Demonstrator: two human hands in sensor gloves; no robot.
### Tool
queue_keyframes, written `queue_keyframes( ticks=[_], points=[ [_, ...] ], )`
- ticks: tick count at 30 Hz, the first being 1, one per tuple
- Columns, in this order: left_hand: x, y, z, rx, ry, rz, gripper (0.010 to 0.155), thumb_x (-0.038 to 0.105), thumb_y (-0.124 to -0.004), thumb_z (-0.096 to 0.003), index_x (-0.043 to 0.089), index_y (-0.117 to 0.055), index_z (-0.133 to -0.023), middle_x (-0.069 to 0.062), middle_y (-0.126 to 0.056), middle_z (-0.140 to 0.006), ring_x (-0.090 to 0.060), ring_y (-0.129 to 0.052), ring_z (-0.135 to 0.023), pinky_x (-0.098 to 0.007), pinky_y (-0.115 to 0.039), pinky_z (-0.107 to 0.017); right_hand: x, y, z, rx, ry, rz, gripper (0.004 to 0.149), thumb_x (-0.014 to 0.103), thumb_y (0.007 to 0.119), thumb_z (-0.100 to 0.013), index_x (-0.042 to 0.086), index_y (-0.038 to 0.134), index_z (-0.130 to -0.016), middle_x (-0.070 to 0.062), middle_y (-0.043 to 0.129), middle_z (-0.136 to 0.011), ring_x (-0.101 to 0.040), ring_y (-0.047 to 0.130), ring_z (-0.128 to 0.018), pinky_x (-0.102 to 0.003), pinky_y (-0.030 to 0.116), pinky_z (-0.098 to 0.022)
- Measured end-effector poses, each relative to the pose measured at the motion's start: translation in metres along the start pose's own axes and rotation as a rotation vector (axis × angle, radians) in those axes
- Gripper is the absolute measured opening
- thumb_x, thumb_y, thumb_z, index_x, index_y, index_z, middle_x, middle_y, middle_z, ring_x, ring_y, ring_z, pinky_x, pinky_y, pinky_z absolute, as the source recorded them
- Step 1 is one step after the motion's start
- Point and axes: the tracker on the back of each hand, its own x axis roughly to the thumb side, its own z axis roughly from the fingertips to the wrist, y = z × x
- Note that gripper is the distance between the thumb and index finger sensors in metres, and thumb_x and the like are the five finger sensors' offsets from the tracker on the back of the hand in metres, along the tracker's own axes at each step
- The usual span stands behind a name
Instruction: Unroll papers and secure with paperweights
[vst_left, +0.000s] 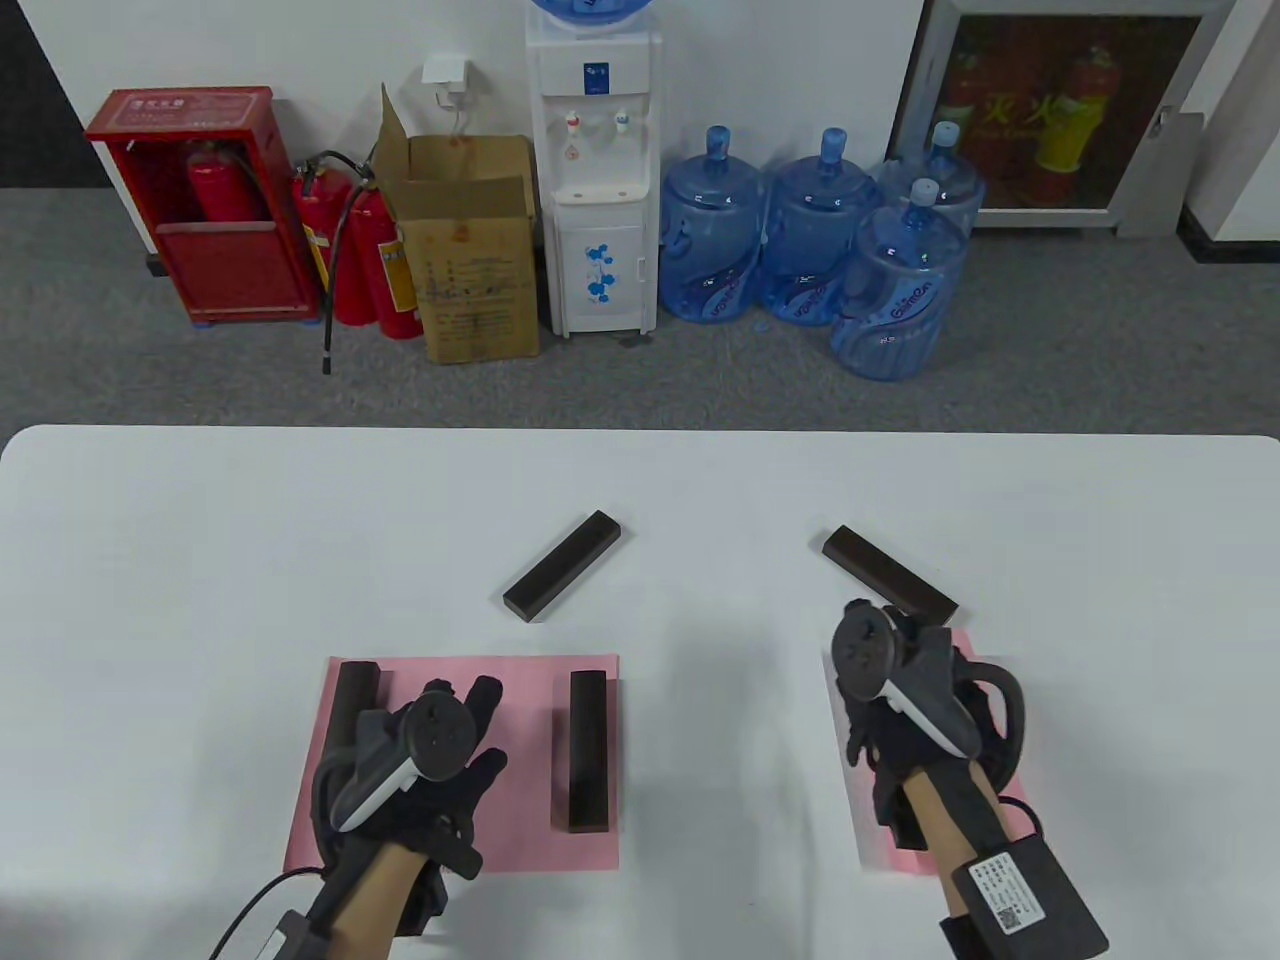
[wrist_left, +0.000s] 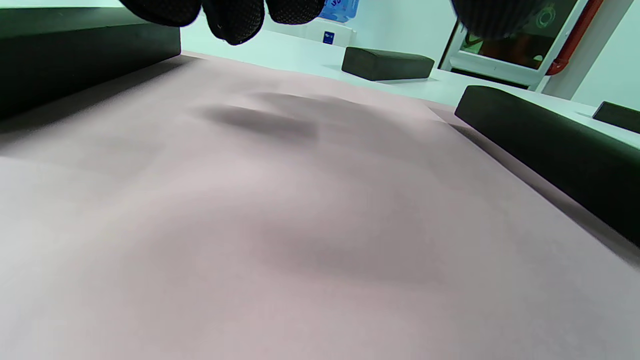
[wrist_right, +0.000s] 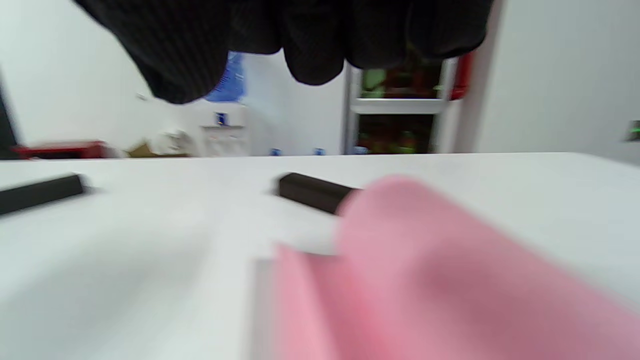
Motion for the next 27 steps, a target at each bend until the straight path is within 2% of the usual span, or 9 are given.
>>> queue_keyframes(
  ticks=[4,6,8,11,14,16,19,23,27],
  points=[
    [-0.001,-0.001,-0.001,-0.014,0.002,0.001,0.07,0.058,-0.062,-0.0506,0.051,-0.027,-0.11,-0.013,-0.033,-0.125,-0.046,-0.05,-0.111,-0.065,-0.048,-0.076,-0.054,0.021,-0.012,0.131,0.184,0.084,0.078,0.044,0.077,-0.042,0.029,0.041,-0.109,-0.007,0.036,-0.114,-0.039,0.038,-0.108,-0.057,0.047,-0.076],
    [-0.002,-0.003,-0.002,-0.031,0.0,0.0,0.07,0.059,-0.062,-0.0504,0.051,-0.026,-0.11,-0.013,-0.032,-0.125,-0.046,-0.049,-0.111,-0.065,-0.048,-0.077,-0.075,0.036,-0.014,0.21,0.227,0.083,0.086,0.054,0.078,-0.039,0.03,0.036,-0.11,-0.006,0.027,-0.115,-0.044,0.028,-0.107,-0.06,0.043,-0.076],
    [-0.002,-0.004,-0.003,-0.038,0.002,-0.003,0.07,0.059,-0.061,-0.0504,0.051,-0.026,-0.11,-0.013,-0.032,-0.125,-0.046,-0.048,-0.111,-0.065,-0.047,-0.077,-0.088,0.051,-0.015,0.279,0.243,0.033,0.09,0.057,0.078,-0.037,0.03,0.033,-0.11,-0.007,0.023,-0.114,-0.047,0.025,-0.106,-0.062,0.042,-0.075],
    [-0.003,-0.005,-0.003,-0.046,0.004,0.0,0.07,0.059,-0.061,-0.0503,0.051,-0.026,-0.11,-0.013,-0.032,-0.125,-0.046,-0.048,-0.112,-0.065,-0.047,-0.077,-0.095,0.073,-0.014,0.405,0.196,-0.138,0.097,0.064,0.074,-0.036,0.025,0.025,-0.11,-0.01,0.02,-0.113,-0.053,0.025,-0.104,-0.063,0.045,-0.073],
    [-0.002,-0.005,-0.003,-0.049,0.003,0.0,0.07,0.059,-0.061,-0.0504,0.051,-0.026,-0.111,-0.013,-0.032,-0.125,-0.046,-0.048,-0.112,-0.065,-0.047,-0.077,-0.087,0.088,-0.012,0.437,0.169,-0.262,0.101,0.066,0.074,-0.035,0.024,0.019,-0.109,-0.012,0.022,-0.112,-0.057,0.037,-0.101,-0.063,0.053,-0.069],
    [-0.002,-0.005,-0.003,-0.051,0.002,-0.003,0.07,0.059,-0.061,-0.0504,0.051,-0.026,-0.11,-0.013,-0.032,-0.125,-0.046,-0.048,-0.112,-0.065,-0.047,-0.077,-0.077,0.093,-0.011,0.432,0.135,-0.252,0.102,0.067,0.074,-0.035,0.024,0.018,-0.108,-0.013,0.028,-0.111,-0.05,0.063,-0.094,-0.055,0.069,-0.058],
    [-0.001,-0.006,-0.003,-0.054,-0.001,-0.006,0.07,0.059,-0.061,-0.0505,0.051,-0.026,-0.11,-0.013,-0.032,-0.125,-0.046,-0.049,-0.111,-0.065,-0.047,-0.077,-0.055,0.089,-0.008,0.328,0.08,-0.197,0.1,0.063,0.078,-0.035,0.024,0.022,-0.108,-0.014,0.044,-0.108,-0.038,0.088,-0.074,-0.047,0.08,-0.046],
    [-0.001,-0.006,-0.003,-0.067,-0.004,-0.002,0.071,0.058,-0.064,-0.0503,0.051,-0.027,-0.11,-0.013,-0.034,-0.125,-0.046,-0.051,-0.111,-0.065,-0.048,-0.077,-0.024,0.071,-0.001,0.229,0.033,-0.245,0.097,0.053,0.086,-0.036,0.022,0.027,-0.108,-0.012,0.055,-0.104,-0.032,0.095,-0.065,-0.043,0.083,-0.04],
    [0.0,-0.007,-0.003,-0.062,-0.012,-0.004,0.071,0.058,-0.064,-0.0502,0.051,-0.026,-0.11,-0.013,-0.033,-0.125,-0.045,-0.051,-0.111,-0.065,-0.048,-0.077,0.006,0.05,0.01,0.156,-0.03,-0.433,0.096,0.05,0.088,-0.036,0.021,0.031,-0.107,-0.012,0.057,-0.102,-0.031,0.097,-0.062,-0.041,0.085,-0.038]
  ],
)
